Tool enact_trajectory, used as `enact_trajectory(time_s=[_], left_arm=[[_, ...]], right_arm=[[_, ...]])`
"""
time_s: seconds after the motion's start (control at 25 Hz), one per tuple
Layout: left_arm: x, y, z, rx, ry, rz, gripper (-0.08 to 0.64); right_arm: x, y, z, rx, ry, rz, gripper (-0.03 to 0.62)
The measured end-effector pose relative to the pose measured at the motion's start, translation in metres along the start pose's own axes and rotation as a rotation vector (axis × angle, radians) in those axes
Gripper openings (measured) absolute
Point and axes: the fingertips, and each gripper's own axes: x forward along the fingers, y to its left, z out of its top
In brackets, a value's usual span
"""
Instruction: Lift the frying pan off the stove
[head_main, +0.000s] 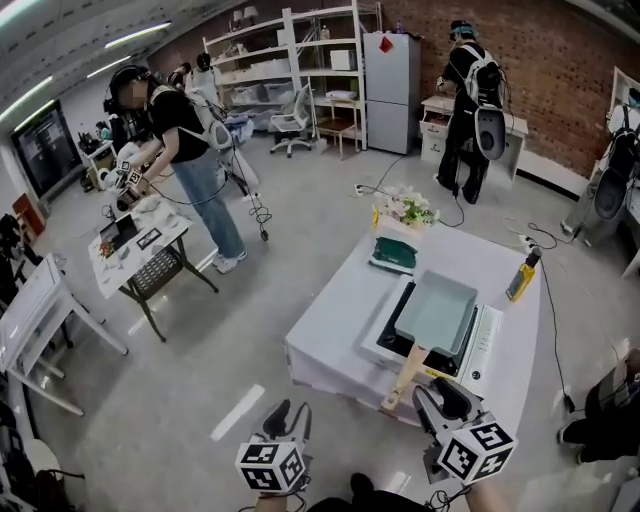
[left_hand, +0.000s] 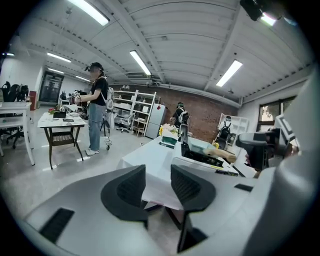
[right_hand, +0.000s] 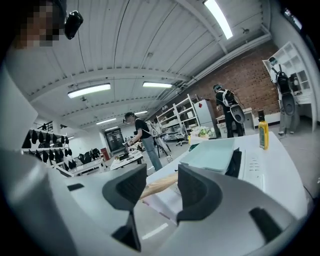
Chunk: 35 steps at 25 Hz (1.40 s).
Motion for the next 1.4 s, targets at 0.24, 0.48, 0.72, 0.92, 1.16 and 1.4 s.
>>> enact_trajectory(time_s=[0.24, 0.48, 0.72, 0.92, 1.16, 1.4], left_arm=[[0.036, -0.035, 0.007, 0.04, 0.022, -0.067, 0.132], [0.078, -0.052, 0.02, 0.085, 0.049, -0.16, 0.132], [0.112, -0.055, 0.037, 0.122, 0.08, -0.261, 0.132], [0.135, -0.059, 0.045, 0.149, 0.112, -0.341, 0.132], [0.155, -0.066, 0.046, 0.179, 0.145, -0.426, 0.132], [0.17, -0.069, 0.046, 0.203, 0.173, -0.487, 0.132]], right_arm=[[-0.012, -0.044, -0.004, 0.048, -0.008, -0.067, 0.183], [-0.012, -0.069, -0.014, 0.111, -0.014, -0.15, 0.183], [-0.002, -0.074, -0.019, 0.202, -0.032, -0.22, 0.183], [0.004, -0.076, -0.021, 0.263, -0.052, -0.27, 0.183], [0.007, -0.08, -0.025, 0.335, -0.078, -0.313, 0.184], [0.016, -0.075, -0.03, 0.398, -0.1, -0.287, 0.186]])
